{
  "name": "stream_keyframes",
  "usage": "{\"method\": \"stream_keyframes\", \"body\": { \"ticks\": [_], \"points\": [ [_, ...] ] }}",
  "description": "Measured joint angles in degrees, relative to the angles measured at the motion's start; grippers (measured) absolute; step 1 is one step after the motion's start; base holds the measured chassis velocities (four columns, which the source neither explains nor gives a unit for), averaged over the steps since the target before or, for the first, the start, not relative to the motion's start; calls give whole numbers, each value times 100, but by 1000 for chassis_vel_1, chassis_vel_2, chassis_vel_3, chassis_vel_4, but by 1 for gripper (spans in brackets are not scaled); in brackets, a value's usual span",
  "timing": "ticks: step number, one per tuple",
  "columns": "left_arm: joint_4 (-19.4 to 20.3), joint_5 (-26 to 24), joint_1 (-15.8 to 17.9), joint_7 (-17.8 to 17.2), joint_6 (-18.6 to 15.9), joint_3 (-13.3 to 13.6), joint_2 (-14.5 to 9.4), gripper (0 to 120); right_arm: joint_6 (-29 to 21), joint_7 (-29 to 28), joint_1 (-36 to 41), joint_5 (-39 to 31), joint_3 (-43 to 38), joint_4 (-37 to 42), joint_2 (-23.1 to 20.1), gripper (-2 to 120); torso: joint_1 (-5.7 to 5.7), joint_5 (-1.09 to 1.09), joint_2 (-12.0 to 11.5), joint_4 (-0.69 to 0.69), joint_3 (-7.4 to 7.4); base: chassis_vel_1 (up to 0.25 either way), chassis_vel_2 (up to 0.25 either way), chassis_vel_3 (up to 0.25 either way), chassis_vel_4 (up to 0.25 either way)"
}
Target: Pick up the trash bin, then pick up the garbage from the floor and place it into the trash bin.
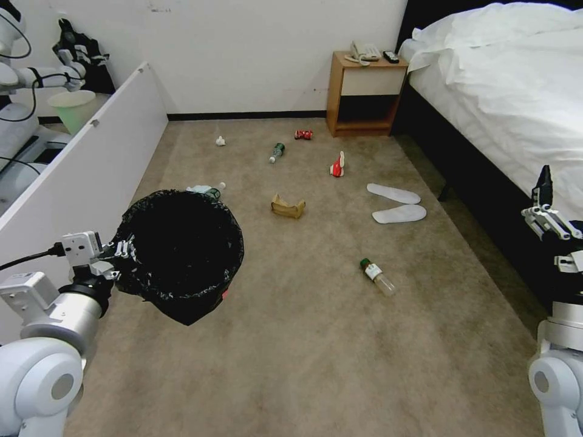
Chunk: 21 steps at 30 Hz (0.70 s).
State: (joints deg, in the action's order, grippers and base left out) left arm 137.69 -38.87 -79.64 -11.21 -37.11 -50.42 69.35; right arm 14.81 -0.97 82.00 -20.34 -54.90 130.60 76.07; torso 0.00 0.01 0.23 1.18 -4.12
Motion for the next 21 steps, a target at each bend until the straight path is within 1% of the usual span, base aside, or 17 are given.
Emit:
{"method": "stream_keyframes", "body": {
  "ticks": [1,7,11,12,13,16,17,21],
  "points": [
    [-9,-2,3,0,0,0,0,4,0,5,-4,2,1,-2,0,100,0,-3,0,1,0,-175,180,192,-180],
    [-37,-25,37,3,0,4,-2,4,0,30,-21,15,10,-28,2,100,0,-2,0,3,0,-200,192,208,-197],
    [-50,-26,51,4,0,9,-2,4,1,38,-31,18,11,-44,2,100,0,1,0,1,-1,-213,194,203,-201],
    [-63,-27,62,4,0,14,-1,4,2,42,-39,19,11,-52,2,100,0,-4,0,1,0,-200,213,218,-208],
    [-63,-27,62,4,0,14,-1,4,2,42,-39,19,11,-52,2,100,0,-4,0,1,0,-200,213,218,-208],
    [-73,-27,83,4,0,17,-1,4,4,49,-58,19,14,-72,-2,100,0,0,0,1,0,-168,185,180,-209],
    [-86,-31,91,6,0,20,-2,4,6,54,-69,19,17,-82,-4,100,0,-2,0,3,0,-197,183,192,-203],
    [-105,-31,108,7,0,22,-4,4,8,61,-85,20,28,-104,-4,100,0,1,0,1,0,-196,191,190,-199]
  ]
}}
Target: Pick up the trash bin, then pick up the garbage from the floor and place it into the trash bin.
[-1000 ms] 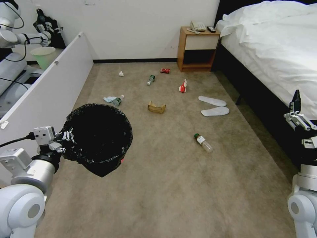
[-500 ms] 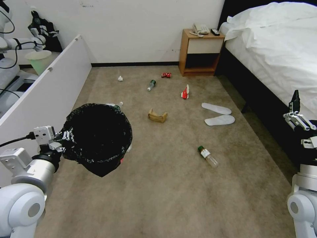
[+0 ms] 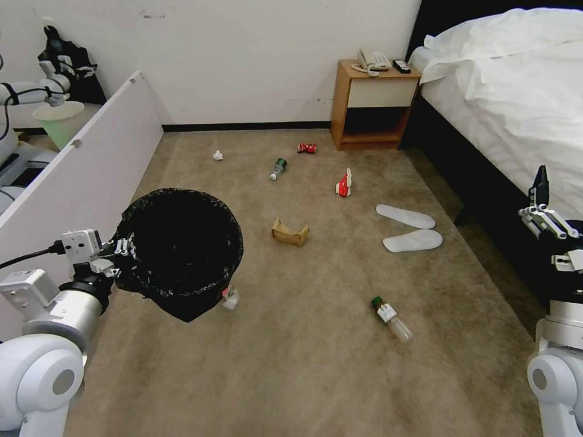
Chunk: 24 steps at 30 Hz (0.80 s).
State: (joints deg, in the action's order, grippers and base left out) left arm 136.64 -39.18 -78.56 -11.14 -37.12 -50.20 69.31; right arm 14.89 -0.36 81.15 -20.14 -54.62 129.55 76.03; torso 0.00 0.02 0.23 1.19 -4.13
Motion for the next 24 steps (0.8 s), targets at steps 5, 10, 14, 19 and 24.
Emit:
{"method": "stream_keyframes", "body": {
  "ticks": [5,10,14,19,24],
  "points": [
    [-45,4,35,1,0,18,6,4,2,8,-32,7,17,-46,-9,100,0,-1,0,1,0,-207,197,203,-191],
    [-88,19,73,2,0,46,18,4,16,8,-64,11,34,-103,-24,100,0,-2,0,0,-1,-192,194,201,-189],
    [-105,20,86,2,0,51,18,4,30,6,-83,11,44,-129,-29,100,1,-2,0,0,-1,-166,126,138,-134],
    [-121,20,92,6,0,55,15,4,45,9,-95,28,59,-160,-28,100,0,-2,0,1,0,-34,27,32,-33],
    [-127,21,92,8,0,56,12,4,52,29,-97,28,63,-162,-26,100,0,-2,0,0,1,0,0,0,0]
  ]
}}
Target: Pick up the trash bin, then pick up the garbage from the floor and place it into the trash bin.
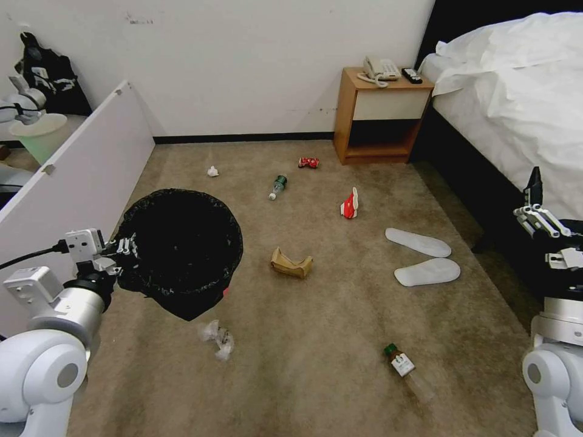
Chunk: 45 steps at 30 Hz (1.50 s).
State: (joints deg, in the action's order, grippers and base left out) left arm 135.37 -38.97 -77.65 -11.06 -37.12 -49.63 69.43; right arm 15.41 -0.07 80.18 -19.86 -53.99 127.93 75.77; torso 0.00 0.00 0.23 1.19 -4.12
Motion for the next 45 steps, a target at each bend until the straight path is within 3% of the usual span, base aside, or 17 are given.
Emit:
{"method": "stream_keyframes", "body": {
  "ticks": [45],
  "points": [
    [14,-11,-46,103,55,-40,-23,4,43,113,73,-46,-72,15,-52,100,0,0,0,1,-1,-5,-5,6,5]
  ]
}}
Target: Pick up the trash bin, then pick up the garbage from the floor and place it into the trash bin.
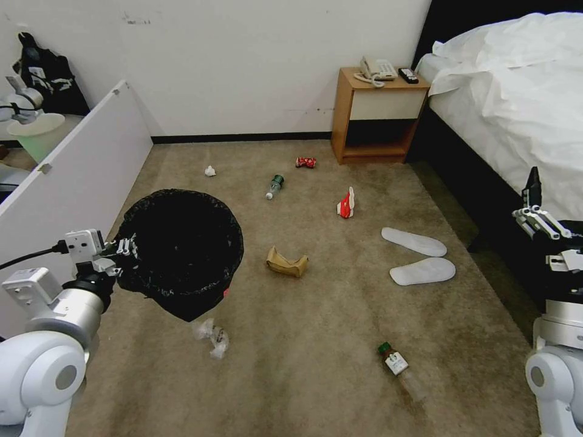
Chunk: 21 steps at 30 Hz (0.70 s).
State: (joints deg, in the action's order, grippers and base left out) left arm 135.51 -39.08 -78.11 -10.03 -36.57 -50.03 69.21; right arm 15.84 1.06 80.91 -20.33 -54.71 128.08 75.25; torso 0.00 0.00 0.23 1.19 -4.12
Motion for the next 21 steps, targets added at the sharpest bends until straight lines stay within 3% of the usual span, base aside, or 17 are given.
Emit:
{"method": "stream_keyframes", "body": {
  "ticks": [5,12,14,18,20,21],
  "points": [
    [-24,-1,8,39,20,-10,-7,4,-89,-80,-37,-190,-66,-116,-144,100,0,0,0,0,0,0,0,0,0],
    [-59,-50,23,88,29,-73,-59,4,-429,-240,-33,-726,-159,-450,-657,100,0,2,0,0,0,0,0,0,0],
    [-115,-58,20,151,47,-111,-74,4,-803,-319,55,-1099,-177,-711,-1290,100,0,0,0,0,0,0,0,0,0],
    [-157,-60,20,190,69,-122,-75,4,-1137,-330,93,-1271,-177,-865,-1661,100,0,0,0,0,0,0,0,0,0],
    [-227,-60,42,234,91,-125,-75,4,-1818,-376,142,-1493,-147,-966,-1953,100,0,0,0,0,0,0,0,0,0],
    [-227,-60,42,234,91,-125,-75,4,-1818,-376,142,-1493,-147,-966,-1953,100,0,0,0,0,0,0,0,0,0]
  ]
}}
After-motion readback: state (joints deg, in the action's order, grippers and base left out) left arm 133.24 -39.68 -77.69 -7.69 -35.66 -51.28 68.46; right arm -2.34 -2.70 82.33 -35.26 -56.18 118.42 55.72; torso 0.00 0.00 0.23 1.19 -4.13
